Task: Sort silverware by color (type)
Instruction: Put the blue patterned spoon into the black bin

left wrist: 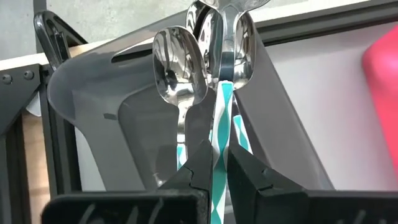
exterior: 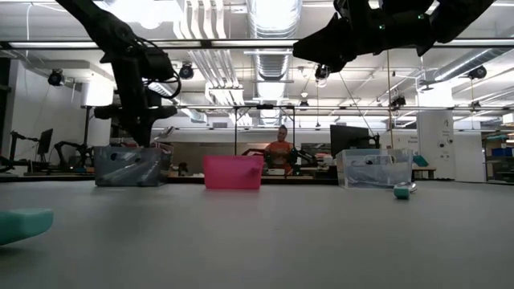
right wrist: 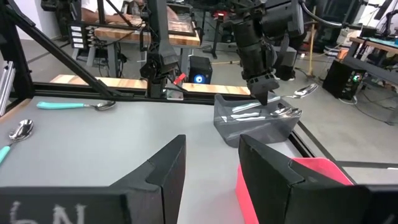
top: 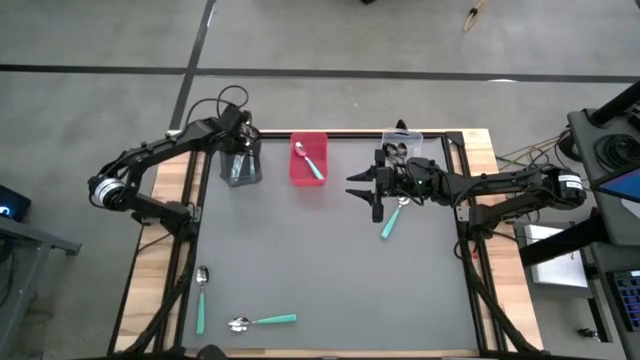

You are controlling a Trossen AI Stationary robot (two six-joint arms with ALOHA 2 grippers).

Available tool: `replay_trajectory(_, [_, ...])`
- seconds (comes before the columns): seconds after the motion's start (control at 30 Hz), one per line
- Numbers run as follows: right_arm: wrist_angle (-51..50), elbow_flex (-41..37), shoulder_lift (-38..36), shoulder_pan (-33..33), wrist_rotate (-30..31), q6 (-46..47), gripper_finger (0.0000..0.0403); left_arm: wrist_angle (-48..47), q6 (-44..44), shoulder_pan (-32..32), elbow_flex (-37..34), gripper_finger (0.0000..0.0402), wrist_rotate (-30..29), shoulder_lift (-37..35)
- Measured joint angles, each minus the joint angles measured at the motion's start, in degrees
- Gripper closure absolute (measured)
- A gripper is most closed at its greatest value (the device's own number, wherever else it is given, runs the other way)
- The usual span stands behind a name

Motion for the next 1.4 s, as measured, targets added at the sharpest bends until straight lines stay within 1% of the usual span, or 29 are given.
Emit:
replay_trajectory(0.33, [-0.01, 0.0, 0.0, -0.01, -0.01, 0.0, 0.0264, 0.64, -2.43, -1.0, -0.86, 0.039, -0.02, 0.02])
replay_trajectory(0.7, [-0.04, 0.0, 0.0, 0.01, -0.01, 0.0, 0.0264, 6.09, -4.43, -1.98, -5.31, 0.039, -0.07, 0.04])
replay_trajectory(1.23, [-0.07, 0.0, 0.0, -0.01, -0.01, 0.0, 0.0264, 4.51, -5.95, -3.1, -7.52, 0.039, 0.0, 0.07])
replay_trajectory(1.4, [-0.07, 0.0, 0.0, 0.01, -0.01, -0.01, 0.0264, 3.81, -5.95, -3.32, -7.52, 0.0383, 0.15, 0.07])
